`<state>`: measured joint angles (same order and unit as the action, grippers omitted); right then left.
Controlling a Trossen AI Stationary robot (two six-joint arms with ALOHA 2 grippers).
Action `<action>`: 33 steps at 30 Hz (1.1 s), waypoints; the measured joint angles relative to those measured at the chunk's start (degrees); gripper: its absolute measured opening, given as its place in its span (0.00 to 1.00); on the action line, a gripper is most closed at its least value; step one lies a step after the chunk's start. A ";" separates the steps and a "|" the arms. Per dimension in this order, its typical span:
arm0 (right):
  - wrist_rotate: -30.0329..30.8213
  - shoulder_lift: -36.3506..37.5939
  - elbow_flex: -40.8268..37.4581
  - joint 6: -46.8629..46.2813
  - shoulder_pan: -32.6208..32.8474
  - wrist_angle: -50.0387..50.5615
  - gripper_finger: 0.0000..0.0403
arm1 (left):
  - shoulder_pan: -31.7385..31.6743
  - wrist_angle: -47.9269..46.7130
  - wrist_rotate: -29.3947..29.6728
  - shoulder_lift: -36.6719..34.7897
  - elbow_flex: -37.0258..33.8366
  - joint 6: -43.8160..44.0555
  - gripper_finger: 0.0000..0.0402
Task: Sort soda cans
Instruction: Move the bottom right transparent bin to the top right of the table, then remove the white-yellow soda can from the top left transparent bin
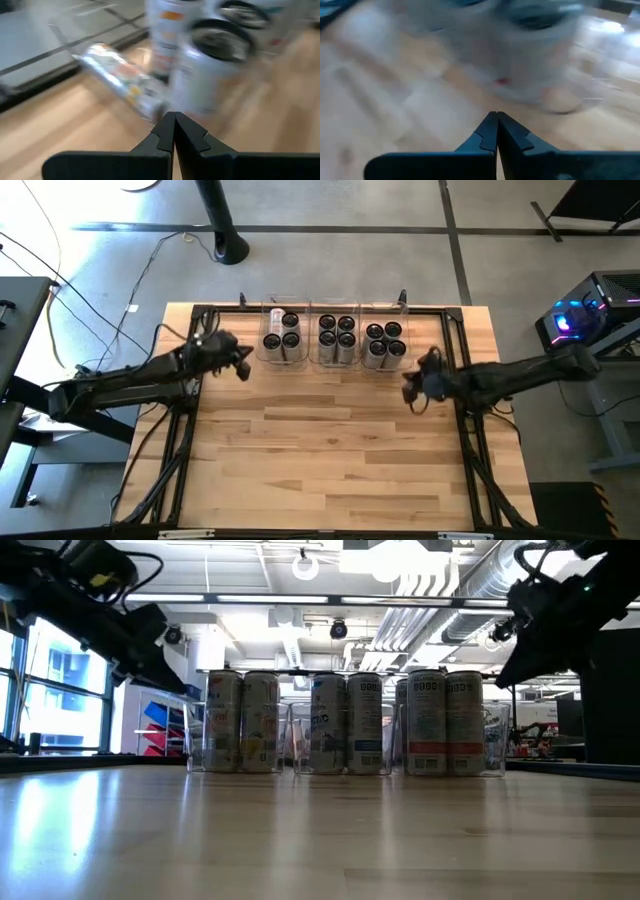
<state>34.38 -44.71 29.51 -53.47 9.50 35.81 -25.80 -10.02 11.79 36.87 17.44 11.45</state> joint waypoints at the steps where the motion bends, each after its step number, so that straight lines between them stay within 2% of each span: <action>1: 0.70 -1.12 -0.46 0.38 2.49 -2.60 0.00 | 2.27 0.70 0.62 -0.97 -1.01 0.97 0.00; 4: 4.84 -5.64 -1.47 1.84 7.80 -9.53 0.00 | 7.83 2.51 4.80 -2.09 -3.07 3.95 0.00; 7: 8.71 -11.19 -2.35 0.40 9.10 -11.25 0.00 | 10.59 2.20 9.20 -1.50 -3.52 7.26 0.00; 11: 11.20 -18.61 -3.18 -3.21 6.39 -11.47 0.00 | 10.61 2.20 9.44 0.60 -3.47 9.48 0.00; 15: 11.95 -24.65 -3.20 -2.85 1.84 -13.04 0.00 | 8.52 0.50 9.99 3.31 -2.52 10.42 0.00; 22: 13.47 -28.00 -3.18 -0.34 -3.36 -14.21 0.00 | 6.20 -1.50 10.18 6.86 0.31 7.53 0.00; 27: 13.74 -27.91 -1.11 1.39 -1.01 -13.94 0.00 | 5.97 -11.22 14.04 7.81 8.33 6.51 0.00; 30: 15.18 -27.91 1.68 3.43 1.79 -13.76 0.00 | 3.51 -16.74 16.99 10.34 17.15 3.04 0.00; 33: 17.67 -27.91 6.05 7.40 4.37 -13.63 0.00 | -0.95 -18.46 17.11 15.45 26.92 -2.45 0.00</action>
<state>52.06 -72.62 35.55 -46.07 13.87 22.18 -26.75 -28.48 28.91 52.32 44.36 9.00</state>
